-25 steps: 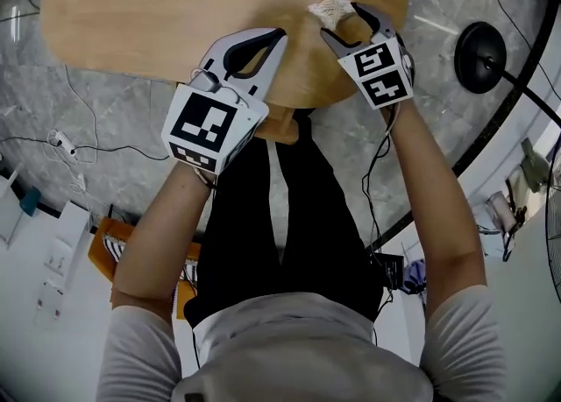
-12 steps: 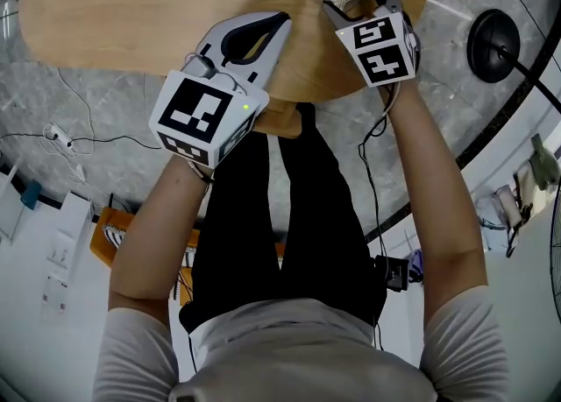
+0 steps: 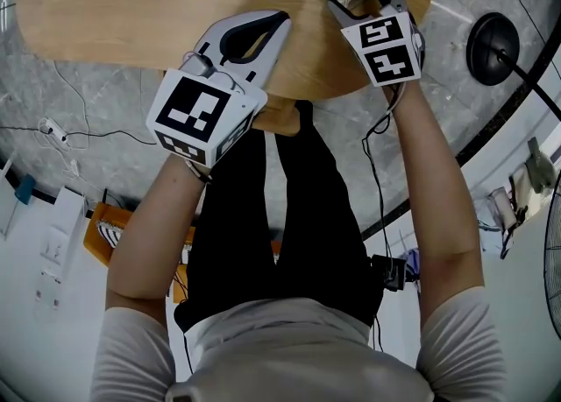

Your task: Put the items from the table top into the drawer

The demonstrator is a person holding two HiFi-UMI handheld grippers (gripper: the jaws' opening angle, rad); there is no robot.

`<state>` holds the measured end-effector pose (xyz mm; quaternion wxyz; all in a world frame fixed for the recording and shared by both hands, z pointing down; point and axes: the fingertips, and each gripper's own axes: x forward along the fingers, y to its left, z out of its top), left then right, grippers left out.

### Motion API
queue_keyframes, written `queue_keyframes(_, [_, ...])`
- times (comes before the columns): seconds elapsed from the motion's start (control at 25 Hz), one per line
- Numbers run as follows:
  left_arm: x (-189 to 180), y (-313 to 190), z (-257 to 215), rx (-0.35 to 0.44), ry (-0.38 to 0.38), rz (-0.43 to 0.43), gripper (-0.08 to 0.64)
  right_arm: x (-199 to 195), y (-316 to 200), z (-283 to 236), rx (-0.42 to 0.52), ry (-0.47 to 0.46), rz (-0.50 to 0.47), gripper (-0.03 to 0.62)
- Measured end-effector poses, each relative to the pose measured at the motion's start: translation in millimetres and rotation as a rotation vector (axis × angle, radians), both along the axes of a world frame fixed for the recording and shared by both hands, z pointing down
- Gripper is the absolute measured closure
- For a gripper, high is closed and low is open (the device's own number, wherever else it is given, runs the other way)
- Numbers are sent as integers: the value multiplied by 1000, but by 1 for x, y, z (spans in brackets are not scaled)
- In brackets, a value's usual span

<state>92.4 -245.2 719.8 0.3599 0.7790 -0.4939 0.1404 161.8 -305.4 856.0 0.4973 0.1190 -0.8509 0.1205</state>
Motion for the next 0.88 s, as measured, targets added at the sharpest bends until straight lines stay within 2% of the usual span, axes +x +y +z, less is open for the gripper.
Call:
queue_keyframes(0.44, [-11, 20, -32, 23, -22, -43, 551, -4, 22, -43, 18, -21, -26, 288])
queue_keyframes(0.64, [-15, 46, -68, 54, -43, -107, 551, -9, 47, -78, 27, -45, -66, 288])
queue_keyframes(0.88, [-37, 107, -105, 63, -66, -214, 551, -16, 108, -113, 23, -49, -131, 288])
